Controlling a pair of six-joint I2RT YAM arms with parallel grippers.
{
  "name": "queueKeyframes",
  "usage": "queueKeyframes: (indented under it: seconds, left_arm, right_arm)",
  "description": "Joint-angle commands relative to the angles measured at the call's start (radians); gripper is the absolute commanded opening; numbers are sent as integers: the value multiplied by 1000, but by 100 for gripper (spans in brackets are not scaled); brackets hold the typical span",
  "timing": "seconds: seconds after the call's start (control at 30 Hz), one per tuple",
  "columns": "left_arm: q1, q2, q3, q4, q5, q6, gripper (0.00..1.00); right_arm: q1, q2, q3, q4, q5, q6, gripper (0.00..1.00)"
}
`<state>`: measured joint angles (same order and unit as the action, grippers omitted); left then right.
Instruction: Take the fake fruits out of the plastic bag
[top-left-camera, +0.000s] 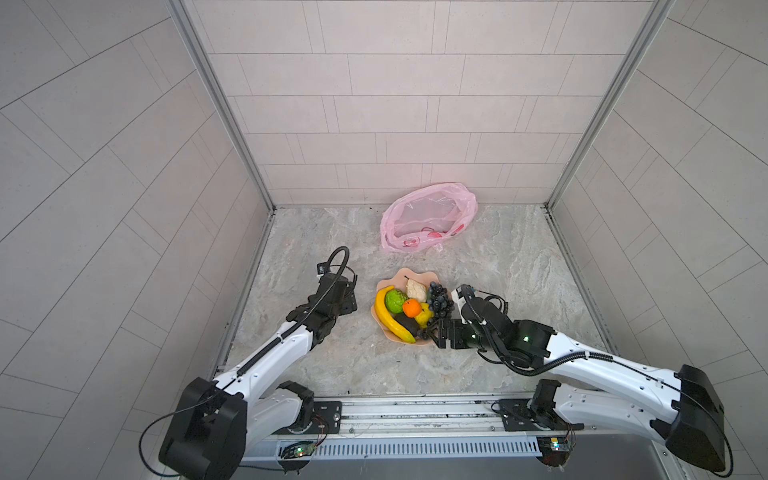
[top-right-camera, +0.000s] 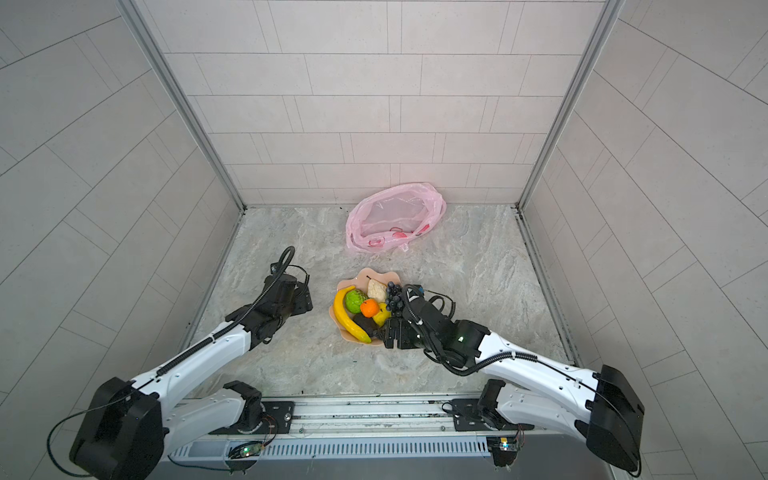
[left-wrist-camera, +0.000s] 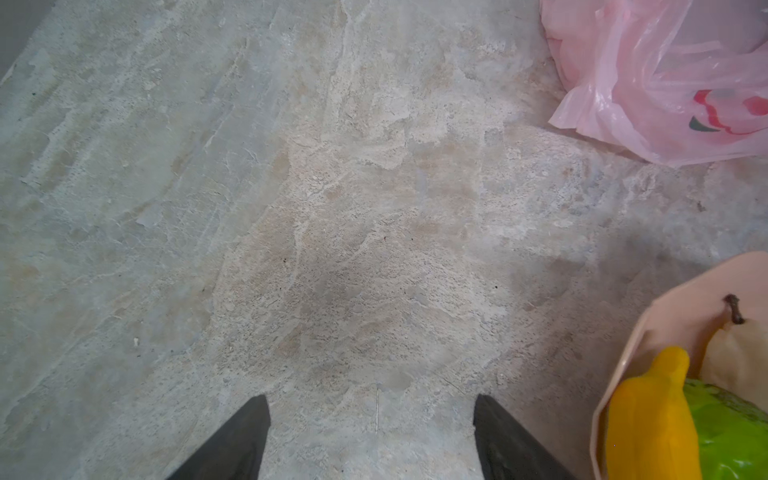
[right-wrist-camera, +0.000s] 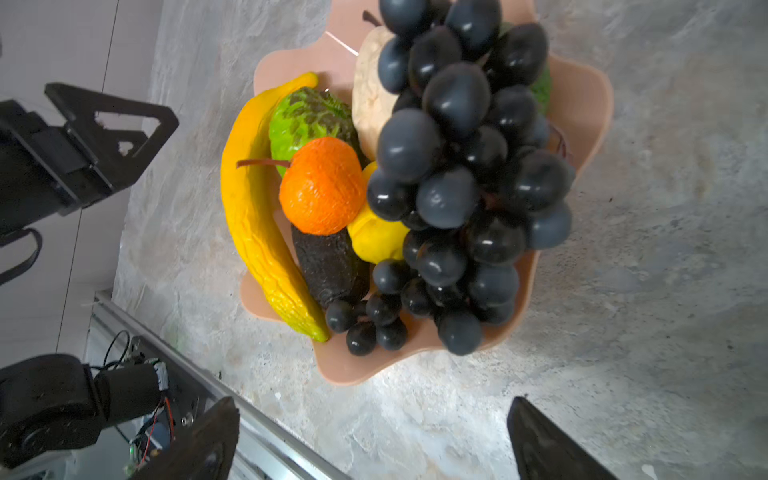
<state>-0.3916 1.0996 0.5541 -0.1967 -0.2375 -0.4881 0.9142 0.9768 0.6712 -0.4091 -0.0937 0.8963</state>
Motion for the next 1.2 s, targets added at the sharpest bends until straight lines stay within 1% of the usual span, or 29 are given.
queueKeyframes:
  seconds: [0.0,0.07,0.13,0.17,0.2,0.27,0.37,0.47,0.5,0.57,0.63,0.67,0.7,0.73,0.77,0.83,0.9,0.97,1.0,1.1,1.13,1.17]
  left_arm:
    - [-6,-15,31,-29,-53,28,88]
    - [-6,-35,35,-58,-99,36,90]
    - [-6,-72,32,-72,-146,39,94]
    - [-6,-93,30,-79,-177,35,95]
    - [-5,-114,29,-91,-213,29,96]
    - [-6,-151,36,-121,-295,11,96]
    - [-6,-204,46,-162,-444,-26,96]
    - [-5,-244,24,-136,-601,-56,96]
    - [-4,-254,5,-84,-637,-28,97]
    - [-4,-267,-35,40,-670,70,97]
    - [-3,-275,-94,218,-687,183,97]
    - [1,-274,-134,339,-680,275,100]
    - [9,-268,-174,455,-665,341,100]
    - [27,-252,-197,527,-636,387,100]
    - [64,-228,-205,558,-586,409,100]
    - [135,-163,-186,536,-544,380,100]
    - [180,-87,-194,581,-502,368,100]
    - [201,-18,-211,651,-499,327,100]
    - [209,13,-223,694,-474,322,100]
    - [214,106,-228,777,-408,364,100]
    - [218,134,-224,798,-410,370,100]
    - [221,144,-206,769,-412,371,100]
  right_arm:
    - [-7,-82,59,-160,8,-139,99]
    - [-21,-134,94,-234,76,-210,100]
    - [-57,-172,138,-283,113,-316,100]
    - [-85,-180,176,-337,153,-372,100]
    - [-118,-179,217,-387,221,-401,100]
    - [-192,-178,271,-428,323,-450,100]
    - [-320,-173,297,-409,445,-474,100]
    - [-428,-161,267,-315,535,-509,100]
    - [-461,-156,250,-276,557,-520,100]
    - [-524,-139,218,-206,581,-525,99]
    - [-576,-118,172,-110,578,-533,100]
    - [-590,-106,139,-35,566,-545,99]
    - [-594,-95,108,29,549,-563,99]
    - [-594,-82,84,74,541,-586,100]
    - [-594,-63,65,113,540,-622,99]
    - [-594,-9,35,181,581,-673,99]
    - [-618,59,24,226,612,-680,100]
    - [-631,94,-25,335,621,-706,99]
    - [-635,108,-70,420,627,-734,100]
    - [-648,157,-134,548,626,-783,100]
    - [-650,172,-143,580,625,-792,100]
    - [-653,190,-153,618,623,-807,99]
